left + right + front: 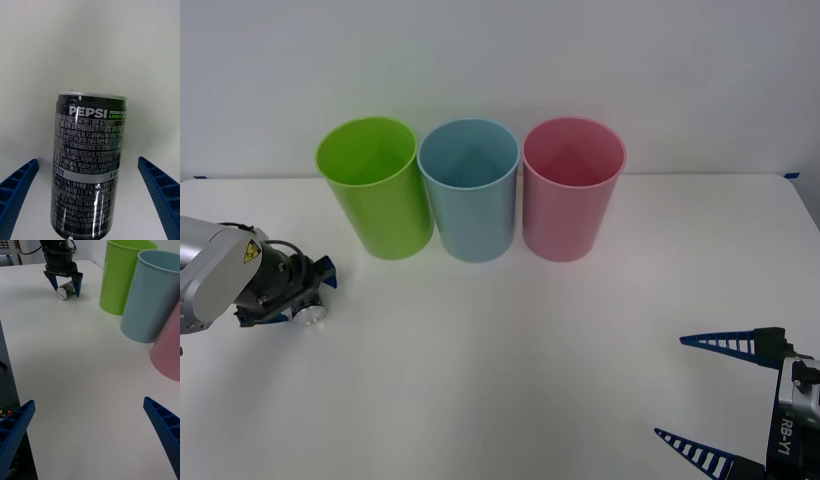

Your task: Put cans in the blue bin and PET bottles in the pink bin and trash in the green bin.

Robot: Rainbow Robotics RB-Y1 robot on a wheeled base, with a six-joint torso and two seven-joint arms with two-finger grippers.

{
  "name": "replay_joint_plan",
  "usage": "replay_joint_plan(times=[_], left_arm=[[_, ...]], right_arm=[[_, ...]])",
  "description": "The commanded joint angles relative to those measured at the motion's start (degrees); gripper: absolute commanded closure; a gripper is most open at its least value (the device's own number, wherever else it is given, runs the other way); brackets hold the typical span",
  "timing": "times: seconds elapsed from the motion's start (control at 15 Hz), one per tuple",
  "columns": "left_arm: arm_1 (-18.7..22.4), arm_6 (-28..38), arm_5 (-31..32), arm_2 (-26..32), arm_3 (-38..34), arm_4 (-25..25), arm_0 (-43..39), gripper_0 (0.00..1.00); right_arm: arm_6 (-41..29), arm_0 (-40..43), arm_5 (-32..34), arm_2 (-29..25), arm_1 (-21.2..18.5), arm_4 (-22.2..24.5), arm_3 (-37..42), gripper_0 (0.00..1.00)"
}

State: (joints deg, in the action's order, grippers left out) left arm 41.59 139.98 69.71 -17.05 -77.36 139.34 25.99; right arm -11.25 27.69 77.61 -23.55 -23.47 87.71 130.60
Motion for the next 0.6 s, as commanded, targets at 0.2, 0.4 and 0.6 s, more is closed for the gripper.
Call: replay_joint_plan(times=[0.2, 0.4, 0.6], left_arm=[[-0.8, -0.2, -0.1, 0.0, 0.5, 0.8, 0.1, 0.12], [-2.3, -0.9, -1.2, 0.0, 4.9, 1.3, 2.3, 0.11], [-2.6, -1.0, -1.2, -0.1, 5.4, 1.5, 2.5, 0.12]], right_arm=[[0.0, 0.0, 0.0, 0.0, 0.0, 0.0, 0.0, 0.0], [0.0, 0.0, 0.0, 0.0, 0.0, 0.0, 0.0, 0.0], [0.0, 0.0, 0.0, 0.0, 0.0, 0.0, 0.0, 0.0]])
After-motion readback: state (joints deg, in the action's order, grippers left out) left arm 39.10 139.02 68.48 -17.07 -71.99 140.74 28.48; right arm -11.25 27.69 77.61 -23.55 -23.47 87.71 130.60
